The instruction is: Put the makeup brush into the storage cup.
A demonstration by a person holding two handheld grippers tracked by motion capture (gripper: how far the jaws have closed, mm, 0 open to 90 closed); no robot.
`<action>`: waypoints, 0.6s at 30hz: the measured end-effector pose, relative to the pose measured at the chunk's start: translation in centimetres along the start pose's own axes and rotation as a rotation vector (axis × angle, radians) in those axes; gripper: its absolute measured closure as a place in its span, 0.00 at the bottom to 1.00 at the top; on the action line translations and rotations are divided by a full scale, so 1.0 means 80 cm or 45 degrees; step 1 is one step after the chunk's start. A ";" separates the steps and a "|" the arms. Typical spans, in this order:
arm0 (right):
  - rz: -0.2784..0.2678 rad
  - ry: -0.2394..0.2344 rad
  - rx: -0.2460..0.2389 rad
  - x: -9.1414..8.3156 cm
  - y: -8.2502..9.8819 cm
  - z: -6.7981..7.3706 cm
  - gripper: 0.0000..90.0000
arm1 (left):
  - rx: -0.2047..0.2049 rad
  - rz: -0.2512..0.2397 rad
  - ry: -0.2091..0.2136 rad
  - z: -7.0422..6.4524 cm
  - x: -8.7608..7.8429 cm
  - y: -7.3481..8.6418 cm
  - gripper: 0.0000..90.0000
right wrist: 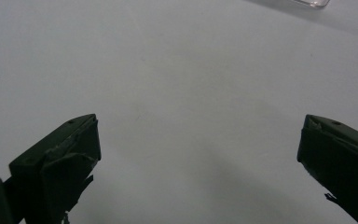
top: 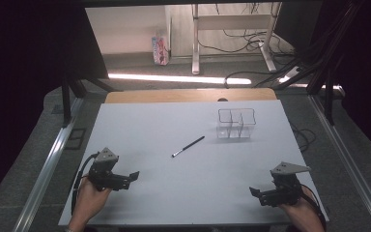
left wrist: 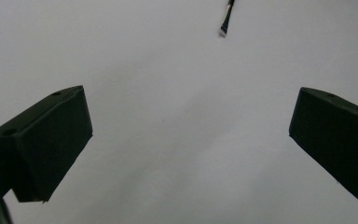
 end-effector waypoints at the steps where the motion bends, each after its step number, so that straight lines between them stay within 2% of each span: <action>1: 0.002 0.001 -0.001 0.000 0.000 0.000 0.00 | -0.001 -0.003 0.004 0.000 0.001 -0.001 0.00; 9: 0.001 0.003 -0.003 0.000 0.000 -0.001 0.00 | 0.017 0.011 0.012 0.007 0.008 -0.013 0.00; 15: -0.003 0.005 -0.005 0.000 0.000 -0.001 0.00 | 0.077 0.061 -0.004 0.013 0.016 -0.020 0.00; 18: -0.003 0.006 0.003 0.000 0.000 -0.002 0.00 | 0.086 0.081 -0.001 0.015 0.020 -0.023 0.00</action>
Point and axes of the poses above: each handheld gripper's, and its own axes: x roughly forward along the jaws, y roughly out of its underside, z roughly to its left, the point moved 9 cm from there along x, roughly forward along the jaws, and after that the axes turned 15 degrees about x, right-handed, at the moved point
